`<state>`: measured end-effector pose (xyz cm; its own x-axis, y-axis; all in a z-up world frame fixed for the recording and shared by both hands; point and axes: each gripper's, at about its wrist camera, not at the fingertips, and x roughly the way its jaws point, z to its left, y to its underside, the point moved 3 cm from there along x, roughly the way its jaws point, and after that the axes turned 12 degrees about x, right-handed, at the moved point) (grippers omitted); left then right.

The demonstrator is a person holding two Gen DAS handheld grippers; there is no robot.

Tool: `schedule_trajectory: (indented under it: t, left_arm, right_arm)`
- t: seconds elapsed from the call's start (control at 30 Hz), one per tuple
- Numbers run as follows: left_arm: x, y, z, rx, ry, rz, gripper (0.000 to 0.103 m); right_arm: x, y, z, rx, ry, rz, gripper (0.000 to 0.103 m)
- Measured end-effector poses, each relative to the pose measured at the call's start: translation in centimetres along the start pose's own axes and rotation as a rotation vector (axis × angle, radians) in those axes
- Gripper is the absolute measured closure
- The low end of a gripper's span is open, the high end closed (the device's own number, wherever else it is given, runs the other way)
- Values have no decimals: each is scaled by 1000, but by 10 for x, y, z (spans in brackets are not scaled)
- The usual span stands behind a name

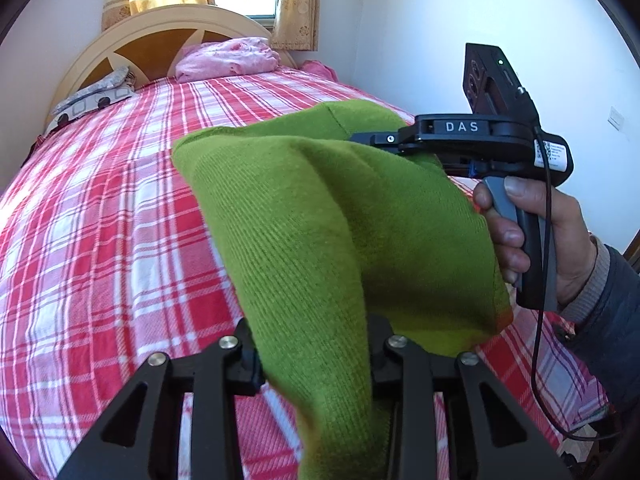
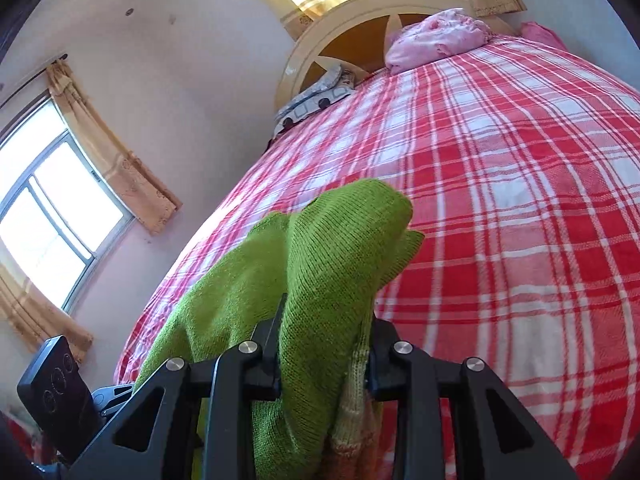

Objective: Fold small clothes

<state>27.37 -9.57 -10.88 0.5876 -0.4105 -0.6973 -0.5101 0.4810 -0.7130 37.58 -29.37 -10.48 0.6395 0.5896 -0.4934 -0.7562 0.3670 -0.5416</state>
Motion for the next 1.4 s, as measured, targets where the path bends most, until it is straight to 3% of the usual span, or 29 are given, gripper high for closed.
schedule_trajectory:
  t: [0.7, 1.4]
  left_arm:
    - [-78, 64, 51, -116, -165, -11, 67]
    - [-123, 127, 89, -221, -275, 3, 67]
  right_arm:
    - [62, 58, 116, -84, -149, 118, 73]
    - [134, 106, 198, -169, -200, 256, 73]
